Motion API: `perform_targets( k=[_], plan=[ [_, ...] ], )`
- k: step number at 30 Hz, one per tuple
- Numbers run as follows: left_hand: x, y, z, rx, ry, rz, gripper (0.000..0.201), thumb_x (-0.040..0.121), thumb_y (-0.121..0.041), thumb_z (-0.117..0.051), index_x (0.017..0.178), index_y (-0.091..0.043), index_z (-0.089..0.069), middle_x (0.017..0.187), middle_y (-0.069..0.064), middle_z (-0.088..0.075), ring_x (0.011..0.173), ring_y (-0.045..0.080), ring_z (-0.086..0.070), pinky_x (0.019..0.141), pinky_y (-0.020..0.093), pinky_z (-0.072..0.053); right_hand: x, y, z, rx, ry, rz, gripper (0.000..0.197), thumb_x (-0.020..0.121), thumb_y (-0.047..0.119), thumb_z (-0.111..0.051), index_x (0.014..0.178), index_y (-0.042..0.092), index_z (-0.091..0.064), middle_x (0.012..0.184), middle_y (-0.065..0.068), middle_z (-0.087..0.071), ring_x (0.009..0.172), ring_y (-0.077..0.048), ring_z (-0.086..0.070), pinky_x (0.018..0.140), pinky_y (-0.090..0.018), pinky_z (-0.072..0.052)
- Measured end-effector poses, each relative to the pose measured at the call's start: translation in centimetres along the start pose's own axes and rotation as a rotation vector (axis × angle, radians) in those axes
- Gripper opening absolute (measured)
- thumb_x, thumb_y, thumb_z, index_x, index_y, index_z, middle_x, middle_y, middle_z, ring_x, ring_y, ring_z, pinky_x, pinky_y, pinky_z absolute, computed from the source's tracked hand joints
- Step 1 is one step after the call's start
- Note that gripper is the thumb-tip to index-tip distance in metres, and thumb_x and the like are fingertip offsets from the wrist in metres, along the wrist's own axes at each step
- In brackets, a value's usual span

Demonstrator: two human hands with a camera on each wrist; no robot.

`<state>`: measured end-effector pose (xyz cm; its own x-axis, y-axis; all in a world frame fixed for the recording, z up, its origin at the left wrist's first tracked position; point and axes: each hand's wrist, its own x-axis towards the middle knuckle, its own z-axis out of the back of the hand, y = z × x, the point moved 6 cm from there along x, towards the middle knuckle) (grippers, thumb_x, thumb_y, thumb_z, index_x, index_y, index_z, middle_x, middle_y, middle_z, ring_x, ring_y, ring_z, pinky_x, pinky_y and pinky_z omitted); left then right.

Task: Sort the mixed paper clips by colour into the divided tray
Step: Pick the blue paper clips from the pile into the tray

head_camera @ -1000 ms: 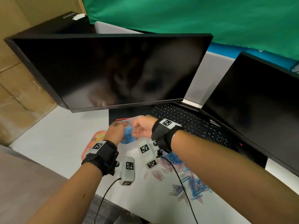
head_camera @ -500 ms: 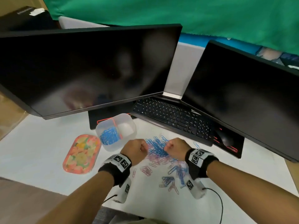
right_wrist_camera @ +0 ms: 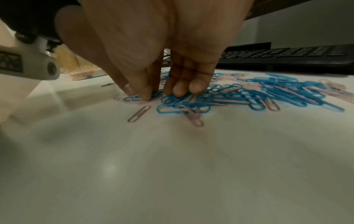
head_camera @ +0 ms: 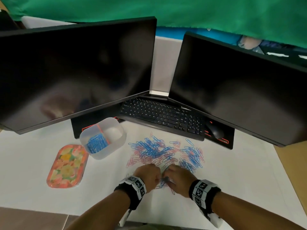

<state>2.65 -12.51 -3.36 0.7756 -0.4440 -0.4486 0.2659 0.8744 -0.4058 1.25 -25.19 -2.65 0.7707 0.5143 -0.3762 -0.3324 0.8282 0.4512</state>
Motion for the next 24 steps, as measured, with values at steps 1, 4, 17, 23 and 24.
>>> perform_targets(
  k=[1,4,17,23,24],
  plan=[
    [0.0,0.1,-0.1,0.013,-0.006,0.006,0.021,0.089,-0.032,-0.052,0.103,-0.022,-0.065,0.110,0.002,-0.063,0.102,0.025,-0.061,0.086,0.032,-0.050,0.1,-0.1,0.1,0.000,-0.019,0.001,0.025,0.090,0.029,-0.054,0.113,0.024,-0.062,0.110,0.001,-0.058,0.102,-0.019,-0.056,0.087,-0.030,-0.048],
    [0.0,0.5,0.0,0.024,-0.007,0.024,0.020,0.089,-0.029,-0.051,0.101,-0.021,-0.065,0.108,0.003,-0.064,0.099,0.026,-0.062,0.085,0.034,-0.052,0.4,-0.6,0.3,0.005,-0.065,0.013,0.019,0.092,0.026,-0.049,0.104,0.020,-0.062,0.104,0.001,-0.059,0.094,-0.020,-0.057,0.080,-0.029,-0.048],
    [-0.4,3.4,1.9,-0.358,-0.113,0.173,0.013,0.073,-0.015,-0.059,0.070,-0.027,-0.053,0.080,-0.006,-0.060,0.078,0.016,-0.057,0.073,0.025,-0.052,0.3,-0.5,1.0,-0.011,-0.114,0.107,0.015,0.091,0.024,-0.050,0.099,0.020,-0.061,0.102,0.004,-0.057,0.093,-0.014,-0.053,0.079,-0.025,-0.046],
    [-0.3,4.5,1.7,-0.786,-0.082,0.305,0.032,0.083,-0.005,-0.046,0.093,-0.022,-0.070,0.077,-0.006,-0.061,0.062,0.015,-0.056,0.059,0.022,-0.046,1.3,-0.6,2.0,0.003,-0.188,0.049,0.024,0.091,0.015,-0.049,0.111,0.018,-0.062,0.111,0.002,-0.058,0.103,-0.015,-0.052,0.087,-0.022,-0.041],
    [-0.3,4.7,1.5,-0.915,-0.069,0.348,0.031,0.082,-0.003,-0.046,0.084,-0.019,-0.072,0.068,-0.001,-0.057,0.054,0.017,-0.051,0.054,0.023,-0.044,1.5,-0.5,2.1,-0.020,-0.179,0.067,0.025,0.091,0.014,-0.048,0.112,0.017,-0.063,0.110,0.001,-0.059,0.103,-0.016,-0.052,0.087,-0.024,-0.042]
  ],
)
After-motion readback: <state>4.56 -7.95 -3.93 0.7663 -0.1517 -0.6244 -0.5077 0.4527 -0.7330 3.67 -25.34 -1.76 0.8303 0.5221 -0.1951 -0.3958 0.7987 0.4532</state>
